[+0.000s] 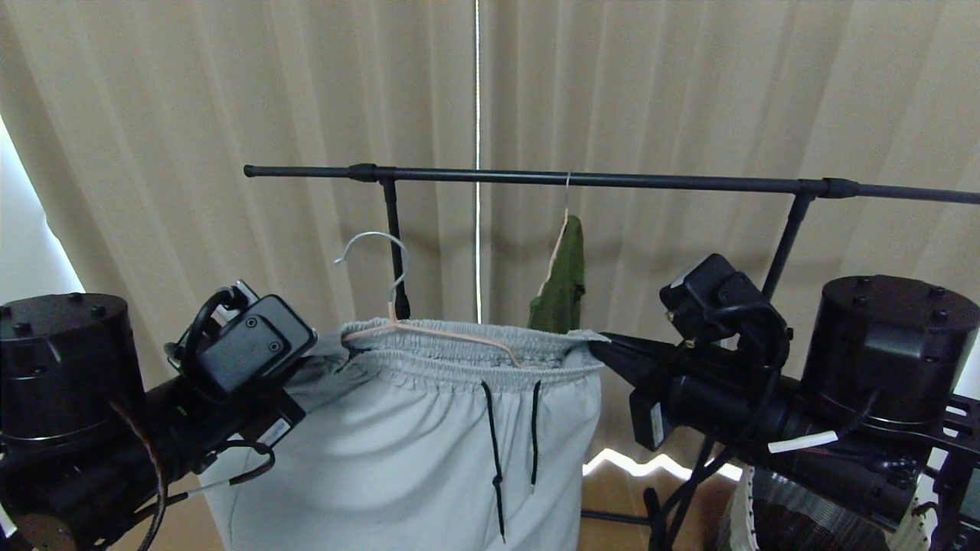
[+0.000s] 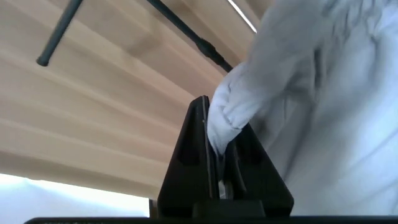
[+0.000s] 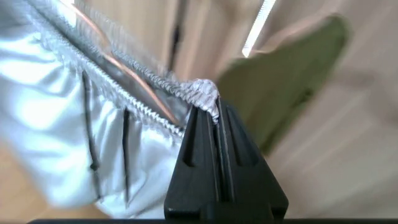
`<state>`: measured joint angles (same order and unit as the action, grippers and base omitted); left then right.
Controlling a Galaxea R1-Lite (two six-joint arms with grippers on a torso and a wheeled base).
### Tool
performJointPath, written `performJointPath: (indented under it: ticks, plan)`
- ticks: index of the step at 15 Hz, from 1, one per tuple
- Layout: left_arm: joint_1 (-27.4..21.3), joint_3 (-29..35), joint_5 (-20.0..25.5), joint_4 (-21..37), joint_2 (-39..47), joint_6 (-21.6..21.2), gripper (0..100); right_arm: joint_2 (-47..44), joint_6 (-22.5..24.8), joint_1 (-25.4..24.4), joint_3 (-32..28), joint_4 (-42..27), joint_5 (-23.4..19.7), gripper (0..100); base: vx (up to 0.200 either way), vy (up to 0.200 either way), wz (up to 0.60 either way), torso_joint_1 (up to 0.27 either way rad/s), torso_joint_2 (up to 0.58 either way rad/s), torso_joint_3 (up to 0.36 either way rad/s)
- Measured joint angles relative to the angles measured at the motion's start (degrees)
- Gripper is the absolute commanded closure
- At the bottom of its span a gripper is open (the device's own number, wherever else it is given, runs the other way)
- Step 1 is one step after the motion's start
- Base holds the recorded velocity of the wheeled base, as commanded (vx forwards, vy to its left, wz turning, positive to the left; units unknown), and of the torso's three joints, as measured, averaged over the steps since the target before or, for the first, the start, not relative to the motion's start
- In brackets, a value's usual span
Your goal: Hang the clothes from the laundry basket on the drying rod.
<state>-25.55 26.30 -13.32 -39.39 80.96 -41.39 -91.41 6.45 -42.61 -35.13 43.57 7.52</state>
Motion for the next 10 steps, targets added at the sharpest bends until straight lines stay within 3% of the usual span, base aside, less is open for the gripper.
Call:
performJointPath:
  ticks: [1, 4, 7, 10]
  plan:
    - [0.0, 0.93, -0.05, -0.98, 0.41, 0.45, 100, -0.13, 0.01, -0.91, -0.06, -0.16, 0.0, 0, 0.0, 0.0, 0.0, 0.0, 0.0, 0.0]
    - [-0.1, 2.47, -0.06, -3.44, 1.21, 2.85, 100, -0.73, -0.02, -2.12, 0.24, 0.39, 0.0, 0, 0.0, 0.0, 0.0, 0.0, 0.0, 0.0]
    - [-1.68, 3.58, -0.41, -4.4, 2.23, 9.69, 100, -1.62, -0.05, -2.68, -0.33, 0.82, -0.16, 0, 0.0, 0.0, 0.0, 0.0, 0.0, 0.0]
    - [-4.13, 3.94, -0.35, -4.45, 3.19, 13.09, 100, -2.85, 0.96, -4.39, -2.88, 3.64, -2.13, 0, 0.0, 0.0, 0.0, 0.0, 0.0, 0.0]
